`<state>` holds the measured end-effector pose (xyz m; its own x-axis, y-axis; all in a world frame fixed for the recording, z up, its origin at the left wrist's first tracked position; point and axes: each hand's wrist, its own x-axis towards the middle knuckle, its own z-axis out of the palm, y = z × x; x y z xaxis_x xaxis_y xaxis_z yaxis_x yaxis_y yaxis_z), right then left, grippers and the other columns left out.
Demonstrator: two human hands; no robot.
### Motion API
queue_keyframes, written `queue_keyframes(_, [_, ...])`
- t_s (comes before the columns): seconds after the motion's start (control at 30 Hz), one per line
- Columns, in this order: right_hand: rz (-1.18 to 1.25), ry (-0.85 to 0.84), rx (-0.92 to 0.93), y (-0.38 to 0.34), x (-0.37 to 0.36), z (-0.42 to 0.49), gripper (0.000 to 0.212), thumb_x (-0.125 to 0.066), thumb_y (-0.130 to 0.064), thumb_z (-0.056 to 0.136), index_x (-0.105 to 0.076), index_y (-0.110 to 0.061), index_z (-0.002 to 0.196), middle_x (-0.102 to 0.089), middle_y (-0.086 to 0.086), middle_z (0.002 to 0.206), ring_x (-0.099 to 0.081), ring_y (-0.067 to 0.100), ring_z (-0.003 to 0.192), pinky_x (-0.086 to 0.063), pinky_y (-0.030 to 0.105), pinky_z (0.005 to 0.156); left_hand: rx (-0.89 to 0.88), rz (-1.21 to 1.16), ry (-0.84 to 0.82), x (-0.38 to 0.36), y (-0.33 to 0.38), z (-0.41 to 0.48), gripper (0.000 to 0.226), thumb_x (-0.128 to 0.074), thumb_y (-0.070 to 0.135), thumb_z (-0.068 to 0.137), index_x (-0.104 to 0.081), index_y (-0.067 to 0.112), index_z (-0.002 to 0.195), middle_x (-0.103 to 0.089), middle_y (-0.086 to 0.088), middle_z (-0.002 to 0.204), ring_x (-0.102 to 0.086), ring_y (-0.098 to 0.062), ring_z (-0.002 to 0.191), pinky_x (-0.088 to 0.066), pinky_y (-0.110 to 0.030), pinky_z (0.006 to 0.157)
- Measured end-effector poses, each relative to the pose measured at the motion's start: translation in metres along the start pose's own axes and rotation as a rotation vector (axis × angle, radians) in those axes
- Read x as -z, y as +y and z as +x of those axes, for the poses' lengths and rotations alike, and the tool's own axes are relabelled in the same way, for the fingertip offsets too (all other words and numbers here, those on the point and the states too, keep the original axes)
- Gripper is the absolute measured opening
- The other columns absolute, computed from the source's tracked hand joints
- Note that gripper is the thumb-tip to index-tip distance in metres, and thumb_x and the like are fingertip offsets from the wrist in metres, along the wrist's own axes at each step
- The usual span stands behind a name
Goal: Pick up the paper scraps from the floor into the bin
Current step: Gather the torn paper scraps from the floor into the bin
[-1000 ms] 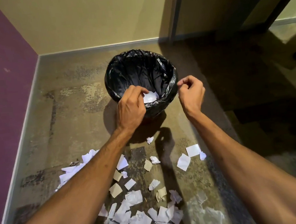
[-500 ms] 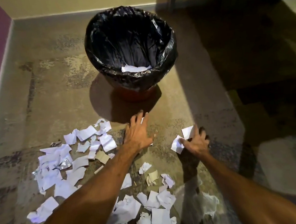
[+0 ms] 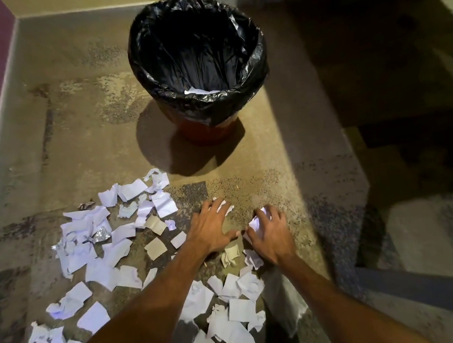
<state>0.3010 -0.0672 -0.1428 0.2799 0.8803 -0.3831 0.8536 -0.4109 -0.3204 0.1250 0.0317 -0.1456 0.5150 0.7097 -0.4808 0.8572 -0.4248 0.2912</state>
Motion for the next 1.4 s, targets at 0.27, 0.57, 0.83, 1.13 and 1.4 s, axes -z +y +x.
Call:
queue_keyframes(0.27, [-0.046,-0.162,0.244,0.005,-0.009,-0.053,0.071,-0.052,-0.071,0.090,-0.048,-0.032,0.150,-0.033,0.002,0.167,-0.036,0.028,0.144,-0.053,0.051,0.105,-0.042,0.047,-0.055,-0.028,-0.004,-0.067,0.102,-0.058,0.085,0.081,-0.023,0.034,0.163,-0.013,0.002,0.173,-0.024,-0.029,0.153,-0.044,-0.058,0.115])
queue_keyframes(0.57, [-0.313,-0.282,0.386,0.006,-0.013,-0.068,0.092,-0.082,-0.063,0.080,-0.029,-0.040,0.152,-0.021,0.004,0.169,-0.038,0.033,0.141,-0.065,0.050,0.085,-0.039,0.023,-0.016,-0.030,0.011,-0.083,0.078,-0.079,0.019,0.085,-0.038,0.028,0.151,-0.029,-0.004,0.157,-0.036,-0.029,0.143,-0.057,-0.042,0.101])
queue_keyframes(0.83, [-0.351,-0.253,0.483,0.004,-0.025,-0.059,0.078,-0.088,-0.045,0.082,-0.039,-0.030,0.141,-0.043,0.014,0.147,-0.061,0.032,0.116,-0.065,0.040,0.075,-0.070,-0.025,0.004,-0.026,0.003,-0.083,0.051,-0.067,0.004,0.095,-0.051,0.023,0.139,-0.044,-0.007,0.149,-0.054,-0.028,0.130,-0.055,-0.039,0.099])
queue_keyframes(1.13, [0.007,-0.239,0.359,-0.011,-0.007,-0.038,0.031,-0.068,-0.008,0.100,-0.071,-0.022,0.127,-0.061,-0.006,0.126,-0.067,0.013,0.094,-0.057,0.022,0.078,-0.040,-0.131,0.111,-0.005,-0.011,-0.080,0.040,-0.067,0.002,0.093,-0.068,0.022,0.127,-0.062,0.004,0.131,-0.066,-0.021,0.111,-0.055,-0.033,0.092])
queue_keyframes(1.4, [0.131,-0.118,0.270,-0.021,0.050,-0.013,0.025,-0.069,-0.007,0.098,-0.071,-0.018,0.120,-0.072,-0.002,0.108,-0.062,0.005,0.083,-0.056,0.025,0.075,-0.034,-0.204,0.273,0.050,-0.012,-0.077,0.046,-0.068,0.000,0.094,-0.067,0.020,0.136,-0.065,0.002,0.133,-0.065,-0.017,0.116,-0.055,-0.028,0.099])
